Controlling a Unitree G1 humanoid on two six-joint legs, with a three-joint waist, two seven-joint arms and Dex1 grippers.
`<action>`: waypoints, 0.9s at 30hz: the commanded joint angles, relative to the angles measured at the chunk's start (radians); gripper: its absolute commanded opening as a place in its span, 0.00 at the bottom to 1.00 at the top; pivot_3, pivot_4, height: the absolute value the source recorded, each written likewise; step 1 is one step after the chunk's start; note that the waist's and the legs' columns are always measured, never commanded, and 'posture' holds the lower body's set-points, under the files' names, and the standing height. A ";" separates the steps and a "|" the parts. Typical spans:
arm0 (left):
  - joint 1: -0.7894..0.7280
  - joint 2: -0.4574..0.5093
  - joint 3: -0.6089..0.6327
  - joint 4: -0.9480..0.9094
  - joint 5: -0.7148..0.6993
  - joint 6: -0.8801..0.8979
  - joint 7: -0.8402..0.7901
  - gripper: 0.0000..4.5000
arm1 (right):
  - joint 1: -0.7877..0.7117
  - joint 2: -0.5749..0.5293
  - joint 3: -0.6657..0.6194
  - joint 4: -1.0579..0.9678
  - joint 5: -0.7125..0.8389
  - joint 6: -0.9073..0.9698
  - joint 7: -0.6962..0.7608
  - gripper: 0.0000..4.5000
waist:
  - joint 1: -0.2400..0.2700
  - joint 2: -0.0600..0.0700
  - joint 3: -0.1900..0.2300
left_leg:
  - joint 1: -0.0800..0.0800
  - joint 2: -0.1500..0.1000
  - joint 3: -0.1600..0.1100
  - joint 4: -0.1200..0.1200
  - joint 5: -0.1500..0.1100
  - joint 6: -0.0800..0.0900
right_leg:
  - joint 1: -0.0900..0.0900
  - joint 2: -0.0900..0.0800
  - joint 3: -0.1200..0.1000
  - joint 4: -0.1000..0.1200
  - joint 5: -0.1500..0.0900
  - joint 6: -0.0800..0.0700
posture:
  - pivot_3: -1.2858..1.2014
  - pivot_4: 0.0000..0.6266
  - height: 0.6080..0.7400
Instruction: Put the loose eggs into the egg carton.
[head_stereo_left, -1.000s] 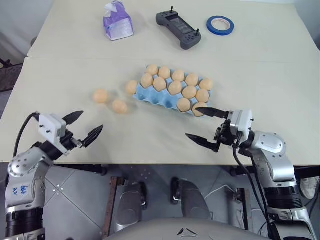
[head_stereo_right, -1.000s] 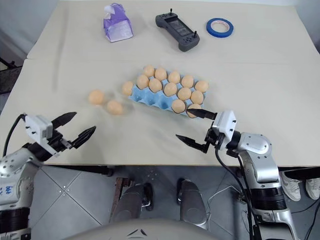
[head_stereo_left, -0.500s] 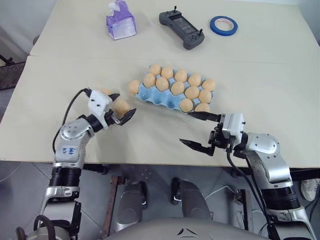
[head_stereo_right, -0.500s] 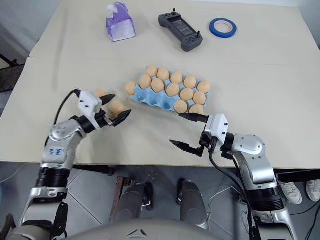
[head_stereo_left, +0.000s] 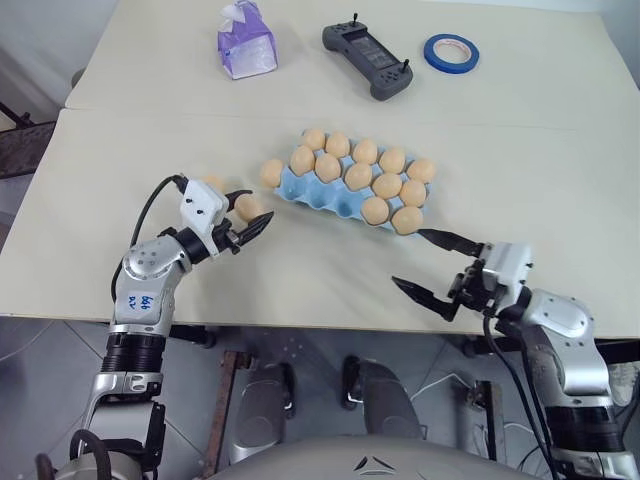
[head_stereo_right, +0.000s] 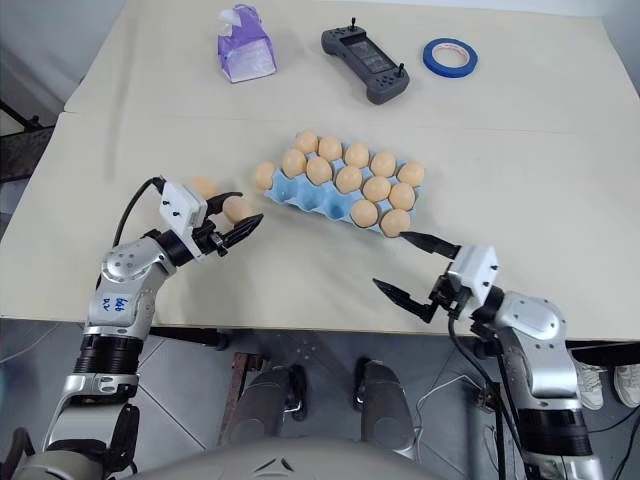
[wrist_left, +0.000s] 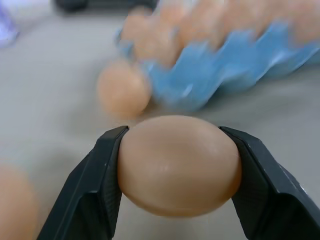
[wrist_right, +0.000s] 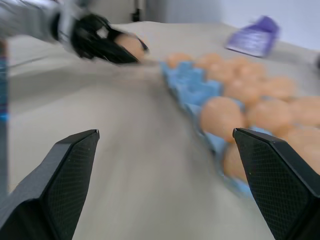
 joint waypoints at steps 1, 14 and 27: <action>-0.066 -0.008 -0.063 -0.045 -0.010 0.021 -0.071 0.56 | 0.024 0.005 -0.047 -0.024 0.003 -0.035 -0.043 1.00 | 0.004 0.000 0.000 | 0.000 0.000 0.000 0.000 0.000 0.000 | 0.000 0.000 0.000 0.000 0.000 0.000 | 0.52 0.24 1.00; -0.400 -0.242 -0.205 0.430 0.141 -0.155 -0.045 0.56 | 0.053 0.035 -0.032 -0.071 -0.017 -0.054 -0.154 1.00 | 0.013 -0.001 0.000 | -0.001 0.000 0.001 0.010 0.000 0.008 | 0.002 0.001 -0.001 0.001 0.002 0.003 | 0.52 0.24 1.00; -0.398 -0.238 -0.186 0.460 0.147 -0.233 -0.113 0.99 | 0.105 0.045 0.001 -0.169 -0.011 -0.029 -0.212 1.00 | 0.009 -0.001 0.001 | -0.002 0.000 0.001 0.011 -0.001 0.010 | 0.002 0.001 -0.004 0.000 0.002 0.004 | 0.52 0.24 1.00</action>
